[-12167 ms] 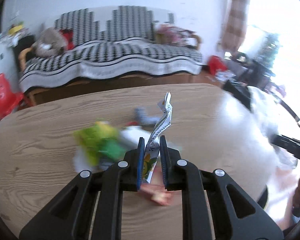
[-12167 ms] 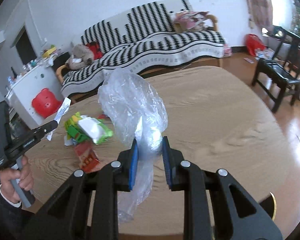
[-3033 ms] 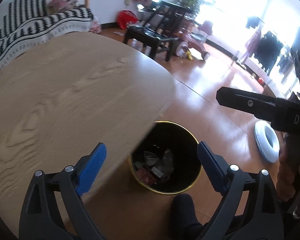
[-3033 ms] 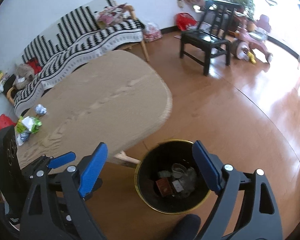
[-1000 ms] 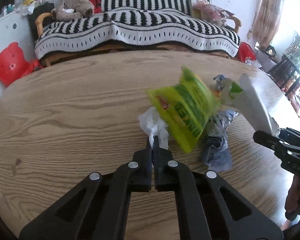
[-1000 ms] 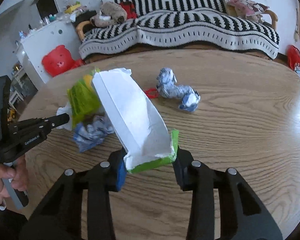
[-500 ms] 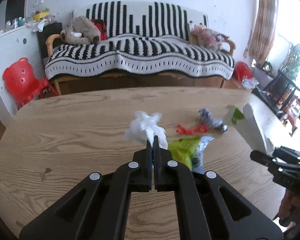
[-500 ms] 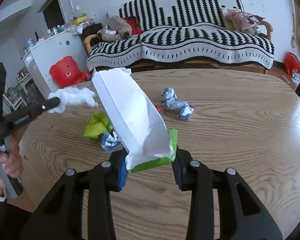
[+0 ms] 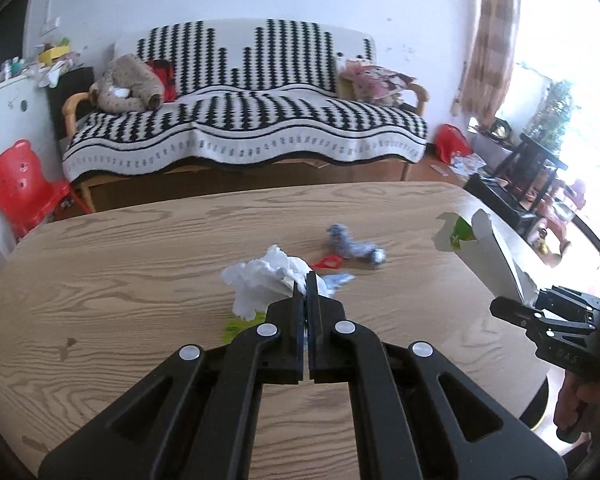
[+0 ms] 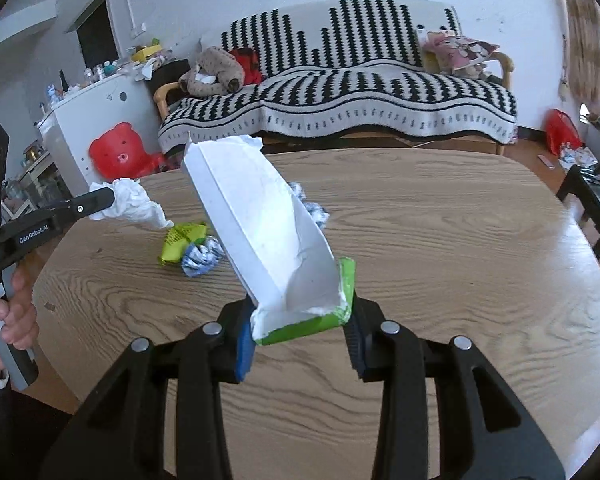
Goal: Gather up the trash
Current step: 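Carry the tissue box and tissue with both tools over the bin, then open both tools to drop the tissue box and tissue into the bin, then move both tools back over the remaining trash on the table, then grasp the yellow-green popcorn bag with the left tool while the right tool grasps the crumpled foil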
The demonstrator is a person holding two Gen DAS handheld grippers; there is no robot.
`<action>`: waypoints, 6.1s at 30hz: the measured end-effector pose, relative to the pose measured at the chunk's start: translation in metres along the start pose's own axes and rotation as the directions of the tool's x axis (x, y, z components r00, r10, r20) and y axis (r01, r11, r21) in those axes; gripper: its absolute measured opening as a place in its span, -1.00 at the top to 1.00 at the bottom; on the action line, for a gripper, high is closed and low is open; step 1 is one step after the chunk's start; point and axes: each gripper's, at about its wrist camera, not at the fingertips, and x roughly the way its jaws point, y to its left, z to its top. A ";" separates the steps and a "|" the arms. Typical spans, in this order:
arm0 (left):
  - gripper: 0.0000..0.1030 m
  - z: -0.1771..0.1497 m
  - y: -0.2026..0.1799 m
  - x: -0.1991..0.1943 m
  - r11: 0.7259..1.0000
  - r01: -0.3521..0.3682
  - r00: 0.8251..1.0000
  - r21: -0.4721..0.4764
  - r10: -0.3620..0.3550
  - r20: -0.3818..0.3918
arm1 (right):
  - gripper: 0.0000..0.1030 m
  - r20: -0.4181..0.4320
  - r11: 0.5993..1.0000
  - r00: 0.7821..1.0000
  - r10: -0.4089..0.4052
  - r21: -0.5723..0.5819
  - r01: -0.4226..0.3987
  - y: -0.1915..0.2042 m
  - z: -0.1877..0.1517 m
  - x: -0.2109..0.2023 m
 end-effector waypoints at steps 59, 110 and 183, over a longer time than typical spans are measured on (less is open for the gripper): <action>1.00 -0.147 -0.430 0.045 0.706 0.619 0.781 0.345 -0.505 -0.368 | 0.26 -0.258 0.798 0.900 -0.351 0.420 0.432 -0.286 -0.229 -0.217; -0.74 -0.091 -0.322 0.043 0.859 0.435 0.893 0.270 -0.372 -0.255 | -0.56 -0.135 0.848 0.932 -0.335 0.388 0.361 -0.235 -0.144 -0.187; 0.02 -0.035 0.114 0.058 0.967 -0.142 0.980 -0.212 0.106 -0.170 | 0.47 -0.189 0.998 0.981 0.054 0.023 -0.050 0.113 0.026 0.193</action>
